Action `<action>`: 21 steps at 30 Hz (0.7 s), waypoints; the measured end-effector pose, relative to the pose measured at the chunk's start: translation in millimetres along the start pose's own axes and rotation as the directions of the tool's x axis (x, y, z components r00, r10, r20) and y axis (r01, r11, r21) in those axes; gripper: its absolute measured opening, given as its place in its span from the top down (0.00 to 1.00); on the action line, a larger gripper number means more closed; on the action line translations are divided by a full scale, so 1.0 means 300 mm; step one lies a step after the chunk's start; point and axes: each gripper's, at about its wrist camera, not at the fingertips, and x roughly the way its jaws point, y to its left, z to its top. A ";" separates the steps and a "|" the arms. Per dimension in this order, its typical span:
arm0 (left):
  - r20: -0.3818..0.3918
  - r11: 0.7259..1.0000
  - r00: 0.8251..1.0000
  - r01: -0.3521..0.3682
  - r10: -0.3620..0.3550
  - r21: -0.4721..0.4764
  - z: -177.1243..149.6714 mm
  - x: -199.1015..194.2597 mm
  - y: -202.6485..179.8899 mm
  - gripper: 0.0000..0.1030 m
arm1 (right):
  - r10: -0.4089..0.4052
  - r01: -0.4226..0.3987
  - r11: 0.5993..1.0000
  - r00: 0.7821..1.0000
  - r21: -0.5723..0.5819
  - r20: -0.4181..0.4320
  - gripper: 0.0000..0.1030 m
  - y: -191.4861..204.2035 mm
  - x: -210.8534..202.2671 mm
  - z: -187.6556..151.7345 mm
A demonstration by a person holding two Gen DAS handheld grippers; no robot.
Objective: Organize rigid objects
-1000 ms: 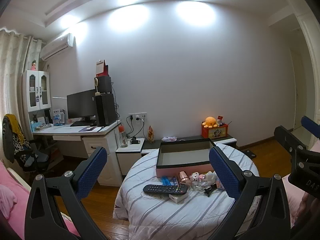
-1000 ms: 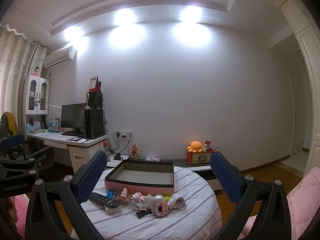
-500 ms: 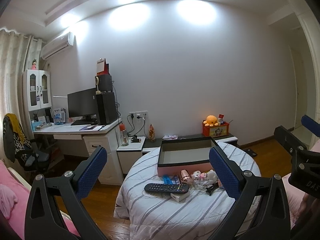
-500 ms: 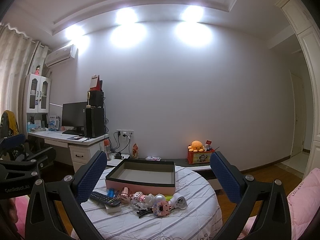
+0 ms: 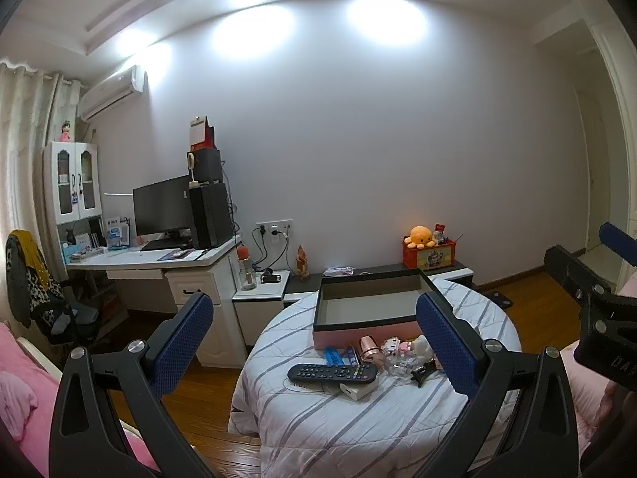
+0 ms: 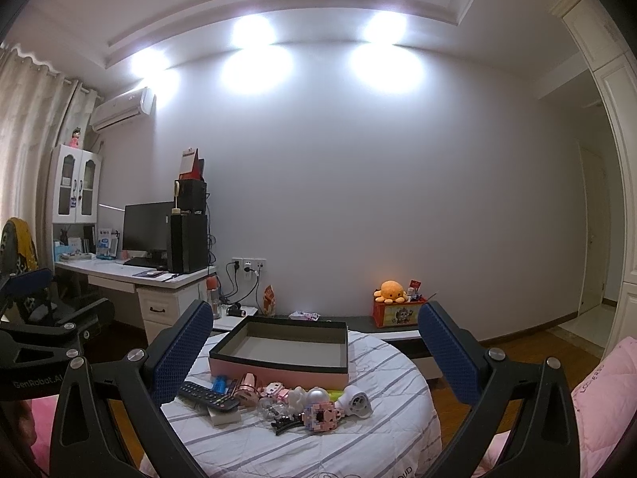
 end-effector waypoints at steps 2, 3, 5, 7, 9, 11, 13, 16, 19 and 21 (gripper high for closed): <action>-0.003 1.000 1.000 0.001 -0.001 0.003 -0.001 0.005 -0.003 0.00 | -0.001 0.001 1.000 1.000 -0.004 -0.003 0.00 0.003 0.002 -0.003; -0.002 1.000 1.000 -0.002 0.002 0.002 -0.001 0.006 -0.003 0.00 | -0.001 0.001 1.000 1.000 -0.005 -0.004 0.00 0.003 0.002 -0.003; -0.006 1.000 1.000 0.001 -0.001 0.005 -0.003 0.009 -0.004 0.00 | 0.002 -0.002 1.000 1.000 -0.004 -0.003 0.00 0.002 0.002 -0.004; -0.008 1.000 1.000 0.001 -0.001 0.005 -0.006 0.011 -0.006 0.00 | 0.000 0.000 1.000 1.000 -0.005 -0.004 0.00 0.000 0.005 -0.007; -0.008 1.000 1.000 0.003 -0.003 0.003 -0.007 0.014 -0.004 0.00 | 0.000 0.000 1.000 1.000 -0.004 -0.006 0.00 0.001 0.007 -0.009; -0.012 1.000 1.000 0.005 -0.005 0.004 -0.011 0.019 -0.005 0.00 | 0.001 -0.001 1.000 1.000 -0.005 -0.010 0.00 0.000 0.011 -0.013; -0.014 1.000 1.000 0.005 -0.005 0.006 -0.013 0.025 -0.009 0.00 | -0.001 0.001 1.000 1.000 -0.005 -0.014 0.00 -0.002 0.016 -0.014; -0.019 1.000 1.000 0.014 -0.014 -0.004 -0.023 0.041 -0.009 0.00 | -0.001 0.001 1.000 1.000 -0.004 -0.020 0.00 -0.004 0.023 -0.020; -0.032 1.000 0.999 0.019 -0.020 -0.013 -0.037 0.068 -0.009 0.00 | -0.003 0.003 1.000 0.999 -0.005 -0.034 0.00 -0.006 0.038 -0.027; -0.042 1.000 0.999 0.015 -0.015 -0.017 -0.050 0.091 -0.009 0.00 | -0.007 0.007 1.000 0.999 -0.007 -0.042 0.00 -0.008 0.051 -0.037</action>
